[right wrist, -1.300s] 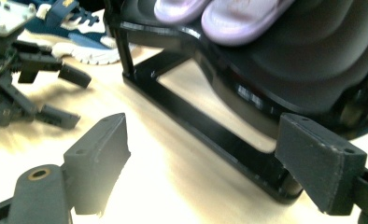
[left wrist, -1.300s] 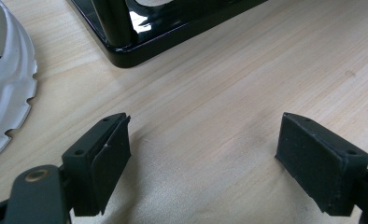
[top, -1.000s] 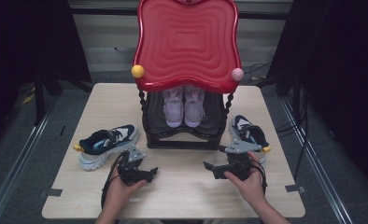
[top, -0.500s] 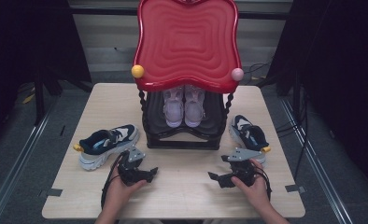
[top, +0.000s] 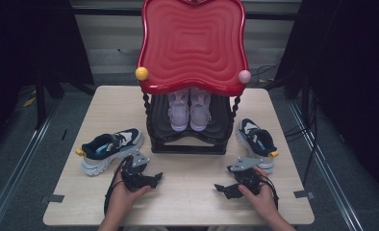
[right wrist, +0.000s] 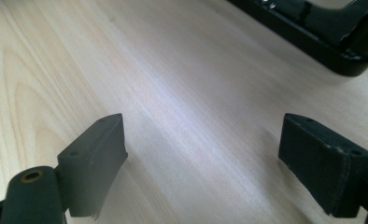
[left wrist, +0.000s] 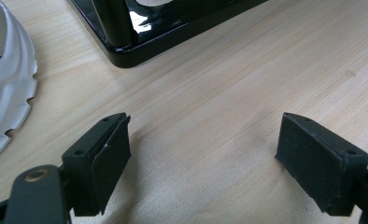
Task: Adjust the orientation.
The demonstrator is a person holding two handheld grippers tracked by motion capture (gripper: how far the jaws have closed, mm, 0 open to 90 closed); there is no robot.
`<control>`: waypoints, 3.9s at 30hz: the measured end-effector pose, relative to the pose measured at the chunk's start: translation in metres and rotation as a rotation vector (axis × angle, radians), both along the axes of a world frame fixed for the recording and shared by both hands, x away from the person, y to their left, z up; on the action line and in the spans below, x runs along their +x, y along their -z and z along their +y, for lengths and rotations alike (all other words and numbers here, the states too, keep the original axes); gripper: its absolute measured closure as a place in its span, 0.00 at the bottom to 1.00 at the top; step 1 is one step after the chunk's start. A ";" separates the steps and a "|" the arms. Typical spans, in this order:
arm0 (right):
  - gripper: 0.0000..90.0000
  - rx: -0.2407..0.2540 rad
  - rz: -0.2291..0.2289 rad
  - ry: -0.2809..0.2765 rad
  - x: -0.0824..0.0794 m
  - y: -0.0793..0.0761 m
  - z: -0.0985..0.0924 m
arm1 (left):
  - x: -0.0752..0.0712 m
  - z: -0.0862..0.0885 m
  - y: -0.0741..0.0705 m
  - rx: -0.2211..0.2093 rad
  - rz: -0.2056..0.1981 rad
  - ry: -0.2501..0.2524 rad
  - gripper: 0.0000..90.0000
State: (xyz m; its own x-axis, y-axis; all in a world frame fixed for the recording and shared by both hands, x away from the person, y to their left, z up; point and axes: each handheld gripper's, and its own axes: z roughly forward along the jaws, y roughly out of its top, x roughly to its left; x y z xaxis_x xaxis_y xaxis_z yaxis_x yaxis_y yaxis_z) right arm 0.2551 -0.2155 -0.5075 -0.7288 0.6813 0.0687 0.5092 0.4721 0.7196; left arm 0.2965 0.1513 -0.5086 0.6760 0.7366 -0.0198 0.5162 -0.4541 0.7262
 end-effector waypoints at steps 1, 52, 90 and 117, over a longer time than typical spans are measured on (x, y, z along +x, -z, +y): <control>0.16 -0.004 -0.003 0.003 0.000 0.001 0.000 | 0.000 0.000 0.000 0.000 0.000 0.000 0.19; 0.13 -0.026 -0.029 -0.029 -0.001 0.003 0.001 | 0.000 0.003 -0.027 0.054 0.063 0.088 0.21; 0.13 -0.026 -0.028 -0.029 -0.001 0.003 0.001 | 0.016 0.040 -0.077 0.102 0.104 0.052 0.21; 0.13 -0.026 -0.029 -0.029 -0.001 0.003 0.001 | 0.028 0.082 -0.092 0.123 0.054 -0.030 0.24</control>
